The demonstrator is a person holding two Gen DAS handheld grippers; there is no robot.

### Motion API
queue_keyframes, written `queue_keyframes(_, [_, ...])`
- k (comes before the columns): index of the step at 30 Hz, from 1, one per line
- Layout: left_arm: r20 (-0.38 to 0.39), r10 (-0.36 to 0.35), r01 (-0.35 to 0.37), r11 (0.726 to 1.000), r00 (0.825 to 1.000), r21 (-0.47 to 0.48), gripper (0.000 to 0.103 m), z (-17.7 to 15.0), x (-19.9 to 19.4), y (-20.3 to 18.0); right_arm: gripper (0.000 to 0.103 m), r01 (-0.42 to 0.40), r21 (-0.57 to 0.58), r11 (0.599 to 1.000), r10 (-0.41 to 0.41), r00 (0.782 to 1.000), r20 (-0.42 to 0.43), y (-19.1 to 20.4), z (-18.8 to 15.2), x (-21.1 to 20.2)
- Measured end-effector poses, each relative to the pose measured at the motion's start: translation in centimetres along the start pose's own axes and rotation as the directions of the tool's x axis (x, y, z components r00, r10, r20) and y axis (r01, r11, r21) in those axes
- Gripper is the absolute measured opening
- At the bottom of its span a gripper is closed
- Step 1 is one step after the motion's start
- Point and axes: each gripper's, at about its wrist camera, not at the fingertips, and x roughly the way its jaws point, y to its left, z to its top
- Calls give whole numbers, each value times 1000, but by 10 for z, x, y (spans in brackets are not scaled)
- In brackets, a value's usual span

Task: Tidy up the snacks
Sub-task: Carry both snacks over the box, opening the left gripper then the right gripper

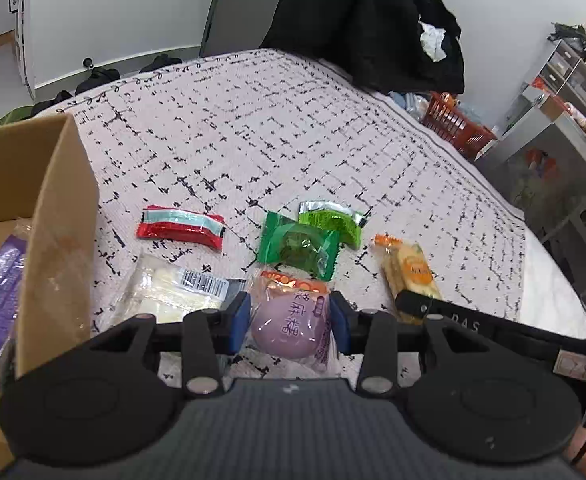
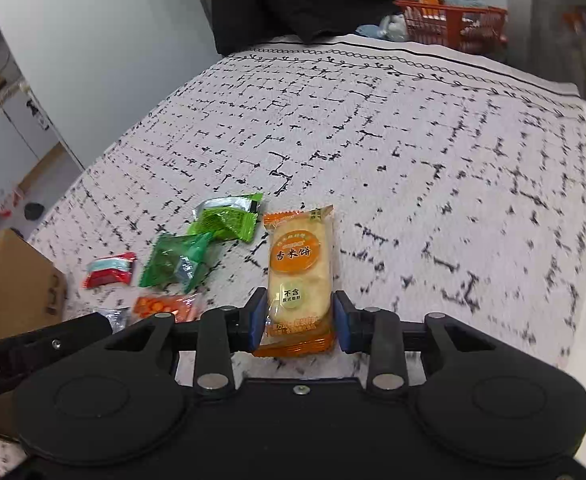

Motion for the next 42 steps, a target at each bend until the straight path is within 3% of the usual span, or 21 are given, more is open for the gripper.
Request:
queue_keyframes(9, [51,-31,31,1000,998,1,41,6,-41,2,34,-68,105,992,62,996,57,19,-6,-48])
queue_keyframes(20, [104,-52,53,998,993,-14,41,12,-83,18,34,-102,102,990,91,990,112,55,-12,-96])
queue_keyframes(42, [170,0,21,992,985,-125,42,24,-137,105,34,-182,20,983,180,979,93,147,-24,-116])
